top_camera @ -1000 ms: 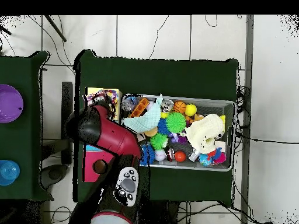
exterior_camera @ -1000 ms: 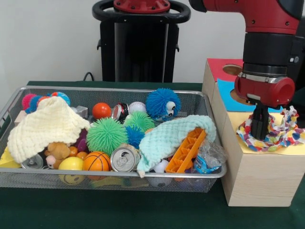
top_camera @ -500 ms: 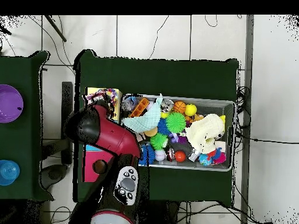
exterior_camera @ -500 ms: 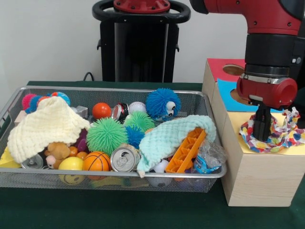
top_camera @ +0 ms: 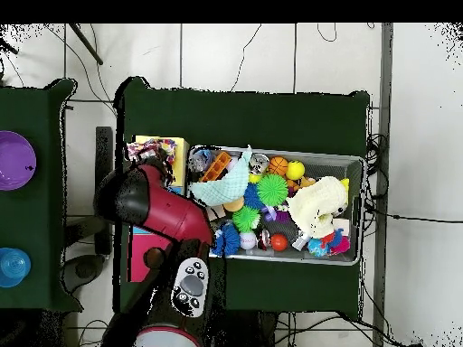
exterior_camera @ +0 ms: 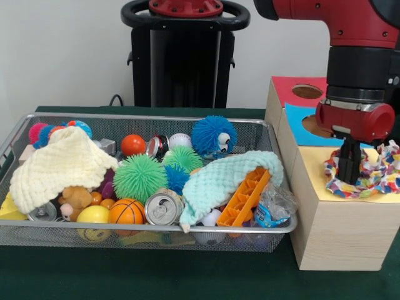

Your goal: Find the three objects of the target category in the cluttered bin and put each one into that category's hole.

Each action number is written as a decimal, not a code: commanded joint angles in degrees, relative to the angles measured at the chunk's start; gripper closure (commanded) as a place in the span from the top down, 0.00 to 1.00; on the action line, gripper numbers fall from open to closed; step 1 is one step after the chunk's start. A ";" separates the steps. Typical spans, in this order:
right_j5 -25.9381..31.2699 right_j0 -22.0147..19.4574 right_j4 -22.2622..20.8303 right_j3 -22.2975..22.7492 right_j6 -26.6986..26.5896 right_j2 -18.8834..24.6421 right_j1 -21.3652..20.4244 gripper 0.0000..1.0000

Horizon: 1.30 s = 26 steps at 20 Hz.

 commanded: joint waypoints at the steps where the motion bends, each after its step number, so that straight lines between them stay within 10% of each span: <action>1: -0.06 -0.08 0.90 4.16 11.21 5.46 3.23 0.00; 26: -3.66 -2.24 -0.44 6.49 11.40 7.89 2.84 0.00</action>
